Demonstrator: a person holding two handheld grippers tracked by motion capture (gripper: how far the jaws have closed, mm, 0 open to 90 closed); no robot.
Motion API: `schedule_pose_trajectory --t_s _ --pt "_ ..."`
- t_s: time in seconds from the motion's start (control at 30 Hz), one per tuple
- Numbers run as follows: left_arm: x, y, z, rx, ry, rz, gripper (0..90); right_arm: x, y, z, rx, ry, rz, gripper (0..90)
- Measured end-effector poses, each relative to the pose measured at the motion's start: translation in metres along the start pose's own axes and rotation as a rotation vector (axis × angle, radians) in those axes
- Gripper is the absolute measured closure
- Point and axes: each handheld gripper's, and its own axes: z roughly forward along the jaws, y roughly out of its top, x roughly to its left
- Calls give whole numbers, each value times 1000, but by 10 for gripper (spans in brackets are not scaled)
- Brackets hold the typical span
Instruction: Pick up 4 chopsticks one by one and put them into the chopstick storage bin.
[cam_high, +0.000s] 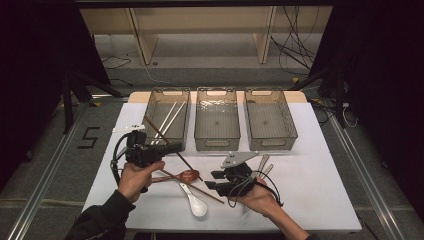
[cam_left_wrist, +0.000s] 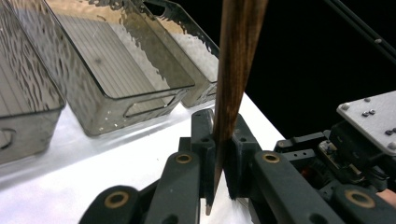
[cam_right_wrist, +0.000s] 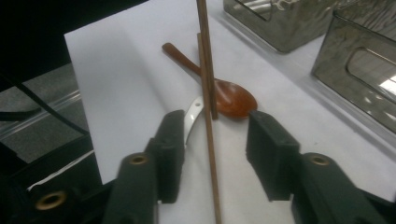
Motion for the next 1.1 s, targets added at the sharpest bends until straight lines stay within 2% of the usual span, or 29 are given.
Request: schedule_pose_trajectory --t_s 0.13,0.3,0.53,0.87,1.1 --pt "5 11 -6 -20 18 -6 834 -2 0 -3 11 -27 13 460" --pt "14 26 -13 -53 40 -20 833 -3 0 -7 10 -48 26 419" --pt "28 47 -20 -65 82 -34 833 -2 -2 -14 0 -69 30 350" --pt "49 77 -27 -82 152 -58 832 -1 -6 -27 -19 -84 40 324" --pt "59 88 -23 -78 192 -61 832 2 -7 -30 -33 -88 38 309"
